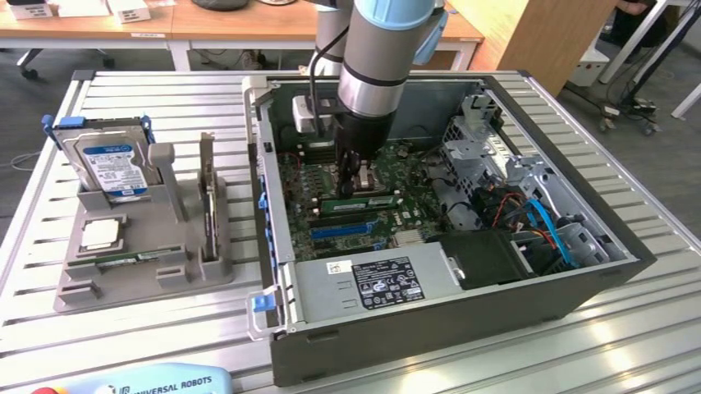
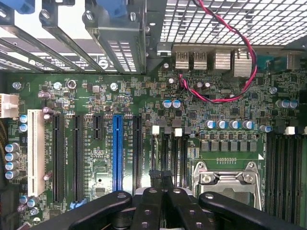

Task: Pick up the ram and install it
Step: 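Press down the ram until it locks into place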

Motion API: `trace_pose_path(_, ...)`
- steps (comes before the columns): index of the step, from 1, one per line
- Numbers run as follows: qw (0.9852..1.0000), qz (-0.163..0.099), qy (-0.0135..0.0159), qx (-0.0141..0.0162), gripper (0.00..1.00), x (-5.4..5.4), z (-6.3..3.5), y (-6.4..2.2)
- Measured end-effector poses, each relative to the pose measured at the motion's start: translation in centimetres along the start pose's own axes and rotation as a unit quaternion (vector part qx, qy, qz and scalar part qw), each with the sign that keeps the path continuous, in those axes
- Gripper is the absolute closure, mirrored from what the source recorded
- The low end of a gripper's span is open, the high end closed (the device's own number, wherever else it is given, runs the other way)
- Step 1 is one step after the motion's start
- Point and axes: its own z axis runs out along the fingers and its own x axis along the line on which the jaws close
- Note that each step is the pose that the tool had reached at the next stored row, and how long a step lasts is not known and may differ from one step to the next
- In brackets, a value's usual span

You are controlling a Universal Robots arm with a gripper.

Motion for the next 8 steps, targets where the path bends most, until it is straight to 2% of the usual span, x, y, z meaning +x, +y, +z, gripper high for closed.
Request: trace_pose_path(8,1.0,0.0,0.0002,-0.0001,0.9,0.01,0.13,0.0)
